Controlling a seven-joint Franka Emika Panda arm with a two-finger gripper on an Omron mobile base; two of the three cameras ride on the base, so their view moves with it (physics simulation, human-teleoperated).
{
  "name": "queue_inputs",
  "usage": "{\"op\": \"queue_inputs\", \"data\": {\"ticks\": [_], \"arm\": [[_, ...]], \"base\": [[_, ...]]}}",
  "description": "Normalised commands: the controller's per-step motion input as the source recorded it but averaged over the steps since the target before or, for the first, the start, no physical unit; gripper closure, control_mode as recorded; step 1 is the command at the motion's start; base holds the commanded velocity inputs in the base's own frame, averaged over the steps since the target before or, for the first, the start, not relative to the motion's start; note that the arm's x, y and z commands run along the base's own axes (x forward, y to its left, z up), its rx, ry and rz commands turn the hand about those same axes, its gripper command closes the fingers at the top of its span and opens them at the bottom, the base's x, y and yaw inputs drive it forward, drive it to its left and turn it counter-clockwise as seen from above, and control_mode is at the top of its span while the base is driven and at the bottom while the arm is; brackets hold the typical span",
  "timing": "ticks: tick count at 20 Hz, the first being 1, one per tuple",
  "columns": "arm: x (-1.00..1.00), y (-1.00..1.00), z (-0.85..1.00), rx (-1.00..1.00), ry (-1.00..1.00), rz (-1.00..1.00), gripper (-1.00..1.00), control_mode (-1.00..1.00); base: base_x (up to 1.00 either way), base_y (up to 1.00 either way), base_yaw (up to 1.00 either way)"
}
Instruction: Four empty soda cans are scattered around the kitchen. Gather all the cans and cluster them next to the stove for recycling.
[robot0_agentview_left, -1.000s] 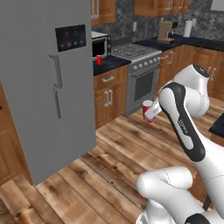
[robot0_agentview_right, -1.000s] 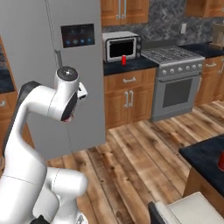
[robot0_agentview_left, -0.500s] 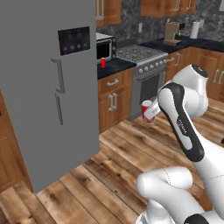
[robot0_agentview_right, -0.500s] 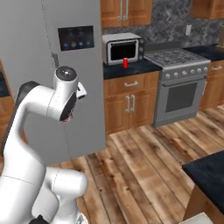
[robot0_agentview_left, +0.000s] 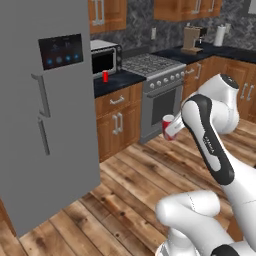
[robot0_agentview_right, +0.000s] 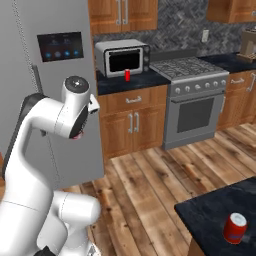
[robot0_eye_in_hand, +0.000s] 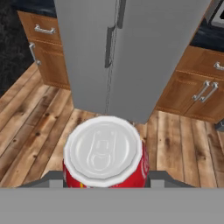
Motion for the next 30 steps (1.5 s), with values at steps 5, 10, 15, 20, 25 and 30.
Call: {"op": "queue_inputs", "data": {"ticks": [5,10,15,20,25,30], "arm": [[0.0,0.0,0.0,0.0,0.0,0.0,1.0,1.0],[0.0,0.0,0.0,0.0,0.0,0.0,1.0,1.0],[0.0,0.0,0.0,0.0,0.0,0.0,1.0,1.0],[0.0,0.0,0.0,0.0,0.0,0.0,1.0,1.0],[0.0,0.0,0.0,0.0,0.0,0.0,1.0,1.0],[0.0,0.0,0.0,0.0,0.0,0.0,1.0,1.0]], "base": [[0.78,0.01,-0.03],[0.68,0.0,-0.04],[0.67,-0.04,0.0],[0.7,-0.15,0.0],[0.67,-0.31,0.0],[0.68,-0.3,0.0]]}}
